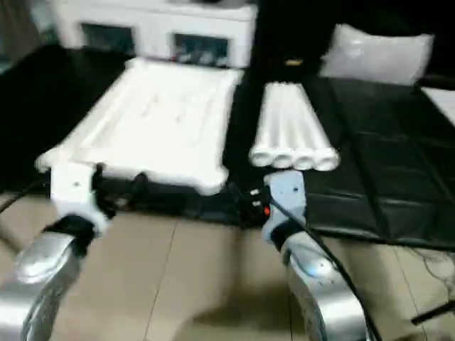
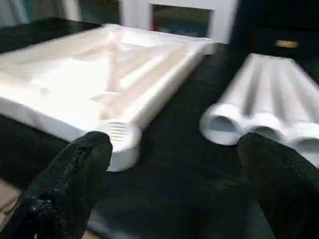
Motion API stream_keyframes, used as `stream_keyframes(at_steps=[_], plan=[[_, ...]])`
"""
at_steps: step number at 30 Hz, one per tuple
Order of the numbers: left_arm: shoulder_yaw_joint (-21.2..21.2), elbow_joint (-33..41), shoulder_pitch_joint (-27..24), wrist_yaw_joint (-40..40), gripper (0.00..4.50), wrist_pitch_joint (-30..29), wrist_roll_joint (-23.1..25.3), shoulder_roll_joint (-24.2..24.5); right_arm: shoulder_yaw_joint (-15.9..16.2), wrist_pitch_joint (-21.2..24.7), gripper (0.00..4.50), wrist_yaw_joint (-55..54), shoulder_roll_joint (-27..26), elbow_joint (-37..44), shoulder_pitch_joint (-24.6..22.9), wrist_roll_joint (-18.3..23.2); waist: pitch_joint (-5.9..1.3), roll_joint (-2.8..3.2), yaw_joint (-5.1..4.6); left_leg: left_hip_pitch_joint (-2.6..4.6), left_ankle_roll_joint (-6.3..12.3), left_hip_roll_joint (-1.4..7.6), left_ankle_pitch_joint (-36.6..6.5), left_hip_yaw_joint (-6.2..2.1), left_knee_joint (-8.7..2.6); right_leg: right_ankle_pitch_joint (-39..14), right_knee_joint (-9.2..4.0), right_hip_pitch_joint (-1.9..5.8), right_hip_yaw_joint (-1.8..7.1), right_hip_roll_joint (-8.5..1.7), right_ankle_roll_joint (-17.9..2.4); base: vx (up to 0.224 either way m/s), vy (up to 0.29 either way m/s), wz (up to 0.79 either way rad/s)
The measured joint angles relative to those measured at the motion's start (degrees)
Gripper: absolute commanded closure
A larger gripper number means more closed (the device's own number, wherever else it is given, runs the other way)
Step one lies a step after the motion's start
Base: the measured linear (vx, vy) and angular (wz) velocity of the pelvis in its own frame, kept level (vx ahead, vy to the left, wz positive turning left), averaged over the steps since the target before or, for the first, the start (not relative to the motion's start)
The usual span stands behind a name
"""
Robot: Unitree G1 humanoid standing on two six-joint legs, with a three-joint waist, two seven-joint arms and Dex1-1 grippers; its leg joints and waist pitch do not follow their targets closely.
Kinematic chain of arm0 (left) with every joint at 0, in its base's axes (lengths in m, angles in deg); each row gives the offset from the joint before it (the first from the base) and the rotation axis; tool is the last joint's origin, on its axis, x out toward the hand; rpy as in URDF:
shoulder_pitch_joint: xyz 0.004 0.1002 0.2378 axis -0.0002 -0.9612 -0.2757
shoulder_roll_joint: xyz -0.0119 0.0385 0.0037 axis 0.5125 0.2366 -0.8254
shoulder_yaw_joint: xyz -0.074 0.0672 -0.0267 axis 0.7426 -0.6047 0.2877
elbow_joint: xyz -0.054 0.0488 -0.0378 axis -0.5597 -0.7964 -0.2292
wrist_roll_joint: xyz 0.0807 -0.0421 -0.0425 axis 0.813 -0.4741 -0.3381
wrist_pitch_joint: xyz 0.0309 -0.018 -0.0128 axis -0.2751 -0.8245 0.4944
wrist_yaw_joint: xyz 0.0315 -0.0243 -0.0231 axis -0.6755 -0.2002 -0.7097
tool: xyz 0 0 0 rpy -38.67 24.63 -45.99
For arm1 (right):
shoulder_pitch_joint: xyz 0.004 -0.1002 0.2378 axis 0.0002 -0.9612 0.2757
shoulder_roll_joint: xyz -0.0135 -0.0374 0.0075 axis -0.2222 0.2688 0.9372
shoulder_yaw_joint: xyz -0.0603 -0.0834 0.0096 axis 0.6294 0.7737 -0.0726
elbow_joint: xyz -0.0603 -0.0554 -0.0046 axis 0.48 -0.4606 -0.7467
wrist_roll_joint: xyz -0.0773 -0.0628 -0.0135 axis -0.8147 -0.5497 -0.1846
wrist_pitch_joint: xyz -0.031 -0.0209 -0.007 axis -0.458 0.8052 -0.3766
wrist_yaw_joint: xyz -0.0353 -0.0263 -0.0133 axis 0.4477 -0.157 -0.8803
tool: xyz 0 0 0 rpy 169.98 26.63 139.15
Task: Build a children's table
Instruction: Move to table
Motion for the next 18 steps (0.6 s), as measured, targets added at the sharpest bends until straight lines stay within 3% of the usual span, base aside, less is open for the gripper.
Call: stream_keyframes(at_steps=[1,2,3,4,5,6,7,8,9,10,11,12,13,14,15,16,17,18], plan=[[-1.2,-0.2,0.0,0.8,0.05,0.2,-0.4,0.0,-0.5,0.0,0.0,-0.2,0.5,-0.1,-0.2,-0.4,-0.53,0.85,0.23,-0.65,1.21,0.23,-0.4,-0.02,0.67,0.1,-0.83,0.23,-0.06,0.42,0.2,0.152,-0.005,-0.04],[-1.6,-0.4,-0.2,1.4,0.05,0.4,-0.6,0.0,-0.6,0.0,0.0,-0.3,0.6,-0.1,-0.2,-0.6,-0.98,1.34,0.56,-0.82,1.29,0.37,-0.7,-0.06,0.89,0.3,-1.29,0.42,-0.13,0.61,0.7,0.152,-0.005,-0.04],[-1.5,-0.7,0.0,1.6,0.05,0.9,-0.6,0.2,-0.5,0.0,0.0,-0.3,0.5,0.2,0.0,-0.7,-1.26,1.55,0.43,0.04,0.06,0.45,-1.2,-0.54,0.52,0.0,-1.1,0.43,-0.33,0.74,1.2,0.229,-0.035,0.04],[-1.1,-1.1,-0.1,1.7,0.05,1.1,-0.6,0.4,-0.2,0.0,0.0,-0.3,0.2,0.3,0.2,-0.8,-1.17,1.21,-0.04,0.46,-1.09,0.24,-1.5,-0.63,0.33,-0.6,-0.32,0.05,-0.21,0.46,1.4,0.23,-0.073,0.0],[-0.8,-1.4,-0.4,1.8,0.05,1.3,-0.6,0.4,0.9,0.0,0.0,-0.1,-0.3,0.4,0.8,-0.8,-1.31,0.68,-0.39,0.92,-1.46,-0.26,-1.7,-0.68,0.18,-1.1,3.19,-1.89,-0.22,-0.36,1.3,0.23,-0.073,0.0],[-0.2,-2.4,-0.4,1.8,0.05,1.2,-0.4,1.0,1.4,0.1,0.0,0.0,-0.9,1.1,0.9,-0.7,-1.39,0.3,-1.5,1.65,-1.82,-0.56,-2.1,-0.92,0.21,-1.5,8.35,-4.93,0.0,-0.8,1.8,0.142,-0.079,-0.06],[-0.2,-2.8,-0.4,1.8,0.05,1.2,-0.4,0.9,1.2,0.2,0.0,0.0,-0.8,1.3,0.7,-0.8,-1.5,-0.07,-2.18,2.38,-1.21,-0.72,-2.6,-0.74,0.18,-1.5,9.54,-7.11,0.15,-0.8,1.9,0.094,-0.081,-0.05],[-0.4,-2.7,-0.3,1.8,0.05,1.2,-0.5,0.6,0.8,0.4,0.0,-0.2,-0.6,1.3,0.6,-0.8,-1.42,-0.82,-2.77,3.19,-1.23,-1.01,-2.9,-0.29,0.13,-1.1,8.66,-8.9,0.31,-0.95,1.7,0.094,-0.081,-0.05],[-0.6,-2.4,-0.3,1.9,0.05,1.2,-0.5,0.3,0.6,0.8,0.0,-0.3,0.0,1.5,0.6,-0.8,-1.13,-2.89,-2.83,4.76,-2.34,-1.45,-3.7,2.14,-0.07,3.2,5.8,-9.64,1.18,-1.54,-1.9,0.089,-0.075,-0.13],[-0.8,-2.5,-0.7,1.9,0.05,1.1,-0.4,-0.4,0.2,1.1,0.0,-0.3,0.4,1.6,0.3,-0.7,-0.76,-3.33,-2.35,5.87,-3.0,-1.08,-4.5,3.09,0.22,2.8,6.49,-9.15,2.1,-0.97,-2.4,0.1,-0.11,-0.4],[-2.1,-2.5,-0.8,2.1,0.05,1.0,-0.5,-0.9,-0.3,1.3,0.0,-0.5,0.9,1.6,0.1,-0.8,-0.49,-2.91,-1.44,5.98,-0.94,-0.58,-5.8,2.82,2.85,2.6,5.83,-8.15,3.98,1.08,-2.8,0.1,-0.11,-0.4],[-3.5,-2.4,-0.8,2.4,0.05,0.9,-0.9,-1.1,-1.2,1.7,0.0,-0.7,1.2,1.6,-0.3,-0.9,-0.12,-2.71,-0.18,5.56,-0.52,-1.71,-6.3,2.28,6.48,2.8,4.93,-6.66,6.55,2.93,-3.3,0.116,-0.098,-0.59],[-3.6,-2.3,-0.9,2.6,0.05,1.0,-1.0,-1.0,-1.5,2.1,0.0,-0.6,1.3,1.7,-0.3,-0.9,-0.01,-2.66,0.45,4.84,-0.86,-3.14,-6.2,1.11,8.59,2.9,4.07,-5.34,8.63,4.12,-3.5,0.128,-0.057,-0.52],[-3.5,-2.1,-0.9,2.6,0.05,1.0,-1.0,-0.8,-1.5,2.2,0.0,-0.5,1.3,1.9,-0.2,-0.9,0.0,-2.51,0.8,3.94,-1.73,-4.3,-5.7,0.63,8.84,3.2,3.17,-4.24,10.12,5.16,-3.9,0.128,-0.057,-0.52],[-3.4,-1.5,-1.0,2.6,0.05,1.1,-1.0,-0.6,-1.4,2.4,0.0,0.1,1.3,2.0,0.2,-0.7,0.12,-2.37,1.48,2.91,-2.4,-5.17,-5.2,0.08,7.27,3.3,2.3,-2.97,11.63,6.64,-4.0,0.114,-0.036,-0.41],[-3.1,-0.9,-1.1,2.6,0.05,1.3,-1.0,-0.3,-1.2,2.4,0.0,0.5,1.5,2.2,0.8,-0.7,0.22,-1.64,1.44,1.74,-2.84,-5.22,-4.8,-0.87,5.42,3.2,1.82,-2.24,10.6,7.02,-4.0,0.11,0.012,-0.16],[-2.7,-0.6,-1.4,2.6,0.05,1.3,-0.9,-0.1,-0.8,2.4,0.0,1.1,1.8,2.6,1.4,-0.7,0.25,-0.44,1.14,1.05,-2.67,-4.31,-4.8,-1.62,2.21,3.0,1.25,-1.74,9.1,7.88,-3.9,0.11,0.012,-0.16],[-2.3,-0.6,-1.9,2.6,0.05,1.3,-0.9,0.6,-0.1,2.3,0.0,1.7,2.0,2.8,1.7,-0.7,0.35,1.0,0.79,1.12,-2.07,-3.07,-1.8,-2.11,1.87,2.3,1.25,-1.1,7.44,8.44,-3.6,0.099,0.101,-0.02]])
